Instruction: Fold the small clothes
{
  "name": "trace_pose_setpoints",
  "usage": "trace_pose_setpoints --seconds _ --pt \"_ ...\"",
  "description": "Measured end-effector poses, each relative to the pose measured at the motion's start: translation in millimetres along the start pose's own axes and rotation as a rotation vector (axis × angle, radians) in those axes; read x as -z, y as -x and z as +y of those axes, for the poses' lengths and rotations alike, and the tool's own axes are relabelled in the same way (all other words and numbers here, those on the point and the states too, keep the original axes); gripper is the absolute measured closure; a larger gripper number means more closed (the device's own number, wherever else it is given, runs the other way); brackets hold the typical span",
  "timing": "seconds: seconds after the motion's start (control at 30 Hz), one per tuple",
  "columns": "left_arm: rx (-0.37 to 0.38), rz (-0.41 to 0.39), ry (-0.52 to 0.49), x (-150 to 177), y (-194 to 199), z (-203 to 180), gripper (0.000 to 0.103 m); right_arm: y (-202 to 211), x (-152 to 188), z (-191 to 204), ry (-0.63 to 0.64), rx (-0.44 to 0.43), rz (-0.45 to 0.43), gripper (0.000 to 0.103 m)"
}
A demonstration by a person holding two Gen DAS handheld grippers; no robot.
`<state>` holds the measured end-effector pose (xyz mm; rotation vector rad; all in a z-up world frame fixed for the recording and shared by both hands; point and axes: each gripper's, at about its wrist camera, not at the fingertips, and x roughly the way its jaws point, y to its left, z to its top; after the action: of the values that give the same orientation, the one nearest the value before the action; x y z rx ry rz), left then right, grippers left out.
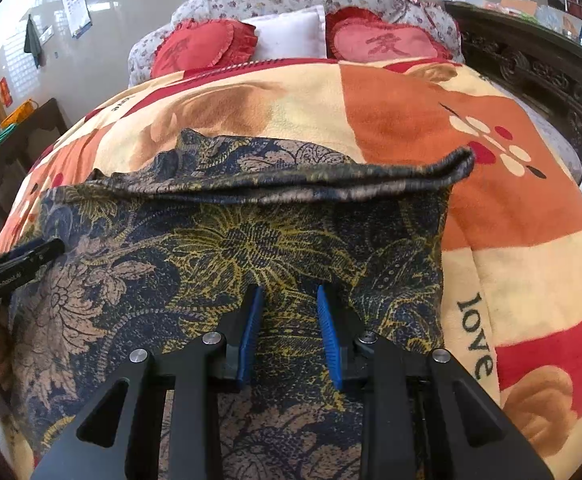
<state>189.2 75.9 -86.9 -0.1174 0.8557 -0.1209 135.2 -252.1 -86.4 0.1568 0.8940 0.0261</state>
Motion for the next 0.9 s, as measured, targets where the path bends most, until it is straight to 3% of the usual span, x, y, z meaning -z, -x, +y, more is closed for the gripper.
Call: trace_pose_setpoints --seconds 0.07,0.13,0.17,0.33,0.47,0.57,0.67,0.73,0.8,0.9 --pt "0.020 -0.002 0.034 0 -2 6 0.038 -2 -21 -4 0.000 0.001 0.007 0.062" --pt "0.001 0.000 0.031 -2 -5 6 0.038 -8 -43 -11 0.005 0.071 -0.008 0.062" --pt "-0.009 0.001 0.024 -3 -3 3 0.038 -14 -60 -22 -0.024 0.127 -0.010 0.062" --pt "-0.007 -0.001 0.029 -6 0 -1 0.038 -5 -96 -69 -0.215 0.156 -0.063 0.062" --pt "-0.009 -0.003 0.029 -5 2 0 0.038 19 -81 -53 -0.162 0.112 -0.115 0.062" --pt "-0.011 -0.002 0.027 -4 2 0 0.038 20 -62 -24 -0.062 0.076 -0.095 0.062" --pt "-0.012 -0.001 0.028 -4 2 2 0.038 8 -29 -7 0.034 0.099 -0.077 0.062" --pt "-0.019 0.002 0.022 -4 1 1 0.038 -13 -10 -19 0.070 0.141 -0.041 0.056" --pt "-0.025 0.004 0.018 -4 1 1 0.038 -6 -6 -44 -0.026 0.042 -0.081 0.053" --pt "-0.027 0.005 0.016 -5 0 -1 0.037 9 -12 -54 -0.055 0.131 -0.067 0.052"
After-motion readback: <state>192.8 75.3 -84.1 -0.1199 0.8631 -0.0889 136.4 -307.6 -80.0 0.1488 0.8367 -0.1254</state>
